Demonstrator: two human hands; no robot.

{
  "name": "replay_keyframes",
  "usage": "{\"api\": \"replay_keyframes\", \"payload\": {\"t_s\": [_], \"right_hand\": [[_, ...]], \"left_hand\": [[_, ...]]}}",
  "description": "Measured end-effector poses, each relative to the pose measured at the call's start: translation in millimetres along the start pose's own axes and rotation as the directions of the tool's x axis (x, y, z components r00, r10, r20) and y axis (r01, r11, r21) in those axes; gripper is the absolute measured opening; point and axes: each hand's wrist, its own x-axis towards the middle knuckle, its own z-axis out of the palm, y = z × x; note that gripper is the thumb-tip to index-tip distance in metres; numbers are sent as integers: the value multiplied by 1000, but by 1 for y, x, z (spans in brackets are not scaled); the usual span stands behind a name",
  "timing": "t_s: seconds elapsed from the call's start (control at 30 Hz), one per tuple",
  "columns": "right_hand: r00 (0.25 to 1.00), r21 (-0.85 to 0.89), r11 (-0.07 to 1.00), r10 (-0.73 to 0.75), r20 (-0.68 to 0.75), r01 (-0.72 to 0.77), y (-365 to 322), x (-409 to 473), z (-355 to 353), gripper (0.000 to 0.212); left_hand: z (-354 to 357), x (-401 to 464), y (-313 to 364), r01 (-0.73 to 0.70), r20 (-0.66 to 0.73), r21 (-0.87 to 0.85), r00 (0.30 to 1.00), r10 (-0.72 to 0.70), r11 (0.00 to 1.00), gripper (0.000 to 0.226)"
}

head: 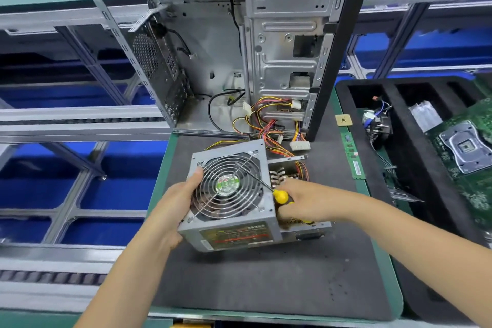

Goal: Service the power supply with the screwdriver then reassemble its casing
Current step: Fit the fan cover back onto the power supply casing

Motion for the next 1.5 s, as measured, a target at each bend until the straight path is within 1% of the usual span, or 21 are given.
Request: {"api": "replay_keyframes", "payload": {"t_s": [0.07,0.1,0.13,0.2,0.23,0.3,0.43,0.6,0.7,0.83,0.93,1.0,1.1,1.17,1.23,1.3,1.4,1.5], "right_hand": [[998,45,999,30,-49,-27,7,-6,2,28],[995,103,994,47,-88,-38,10,-8,3,21],[991,181,983,61,-122,-38,11,-10,4,19],[987,340,940,74,-145,-21,11,-12,3,32],[987,393,919,71,-142,-9,10,-13,3,36],[989,417,909,61,-137,2,6,-15,2,39],[994,391,920,62,-86,-23,4,-15,0,38],[995,413,909,84,-61,-51,2,-14,-2,25],[996,443,895,84,-39,-58,5,-17,-5,23],[996,578,811,86,39,-93,8,-26,-10,28],[992,649,750,102,72,-124,8,-30,-12,26],[991,643,756,124,43,-122,7,-32,-12,24],[988,579,809,149,-42,-98,10,-38,-5,27],[982,572,815,171,-81,-95,13,-41,-2,34],[974,598,795,205,-101,-106,14,-43,-3,45],[975,589,799,208,-77,-124,13,-45,-5,48],[982,509,845,190,6,-167,11,-45,-3,50],[966,437,865,255,37,-245,4,-40,0,56]], "left_hand": [[10,-8,-2,-37,-37,19,999,38,999,47],[14,-11,-4,-50,-60,16,997,51,999,47],[17,-13,-5,-61,-80,10,995,62,998,47],[21,-15,-6,-75,-109,-2,991,74,997,47],[22,-15,-7,-78,-115,-4,990,77,997,47],[23,-15,-6,-75,-118,-3,990,74,997,48],[24,-14,-6,-72,-135,-10,988,70,997,48],[33,-16,-9,-102,-173,-46,981,92,994,47],[37,-18,-7,-141,-161,-47,978,131,989,46],[41,-20,-3,-209,-112,-40,973,204,977,45],[43,-21,-1,-255,-99,28,961,257,966,42],[41,-20,-2,-270,-117,61,954,275,961,43],[38,-20,-5,-298,-116,92,944,307,950,49],[38,-20,-7,-331,-112,132,932,346,934,49],[39,-20,-6,-362,-129,136,917,378,922,41],[41,-20,-4,-363,-128,121,917,377,924,38],[40,-14,-4,-349,-124,132,923,365,928,39],[38,-7,-10,-316,-134,113,934,330,942,40]]}}
